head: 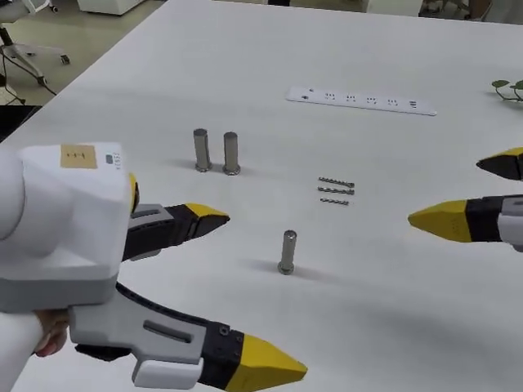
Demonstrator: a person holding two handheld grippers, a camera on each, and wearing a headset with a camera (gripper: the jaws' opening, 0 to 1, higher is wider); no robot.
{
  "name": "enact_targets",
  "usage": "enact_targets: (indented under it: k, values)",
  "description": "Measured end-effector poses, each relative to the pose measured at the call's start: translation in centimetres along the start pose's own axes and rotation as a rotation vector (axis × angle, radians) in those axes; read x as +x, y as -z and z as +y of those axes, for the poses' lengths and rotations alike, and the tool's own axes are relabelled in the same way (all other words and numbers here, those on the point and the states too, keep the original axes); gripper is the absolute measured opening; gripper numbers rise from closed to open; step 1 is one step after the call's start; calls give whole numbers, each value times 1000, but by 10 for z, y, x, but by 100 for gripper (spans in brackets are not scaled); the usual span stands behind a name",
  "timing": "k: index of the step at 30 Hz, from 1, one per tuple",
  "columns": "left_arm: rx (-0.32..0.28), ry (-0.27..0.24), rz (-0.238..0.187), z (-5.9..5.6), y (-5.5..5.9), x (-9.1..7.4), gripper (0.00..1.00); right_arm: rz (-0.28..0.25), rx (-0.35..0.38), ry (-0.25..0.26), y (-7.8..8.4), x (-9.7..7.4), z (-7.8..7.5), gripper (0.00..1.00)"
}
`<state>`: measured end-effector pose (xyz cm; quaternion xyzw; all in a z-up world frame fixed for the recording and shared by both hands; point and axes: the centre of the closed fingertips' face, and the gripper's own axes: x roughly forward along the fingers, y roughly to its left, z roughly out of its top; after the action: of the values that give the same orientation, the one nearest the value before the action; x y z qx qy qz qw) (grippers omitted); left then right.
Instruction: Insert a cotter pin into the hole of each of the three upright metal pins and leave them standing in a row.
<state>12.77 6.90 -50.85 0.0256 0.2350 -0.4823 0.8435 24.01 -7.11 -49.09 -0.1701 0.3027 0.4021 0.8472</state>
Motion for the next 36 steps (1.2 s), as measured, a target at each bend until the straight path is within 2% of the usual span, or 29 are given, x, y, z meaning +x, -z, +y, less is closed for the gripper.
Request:
enact_targets:
  k: [2,4,8,9,13,15,20,23,26,28,34,35,36]
  values:
    - [-10,4,7,0,1,0,99,47,-28,1,4,3,-3,67]
    - [-13,-2,4,1,0,1,99,53,-49,2,1,9,-4,66]
    - [-21,-9,0,3,0,1,99,66,-78,-41,-3,21,-1,64]
    - [-19,-9,-1,4,1,1,99,102,-91,-60,1,24,0,63]
    - [-31,-16,-2,6,2,-1,99,137,-119,-77,0,38,-4,61]
    - [-38,-21,-2,7,2,-1,99,149,-135,-106,-1,45,-3,60]
    - [-42,-26,-4,8,2,-2,99,168,-166,-133,-2,60,-5,58]
    - [-42,-28,-4,8,2,-1,99,172,-184,-155,-5,71,-7,53]
    - [-46,-25,-5,8,2,-1,99,188,-189,-178,-3,83,-8,51]
    - [-45,-25,-9,8,1,-1,99,200,-201,-185,-1,89,-10,46]
    - [-54,-25,-12,7,1,-1,99,238,-209,-231,3,102,-9,42]
    - [-54,-25,-12,7,1,-1,99,249,-245,-234,2,105,-9,42]
    - [-55,-25,-13,7,0,-1,99,253,-251,-237,1,107,-9,41]
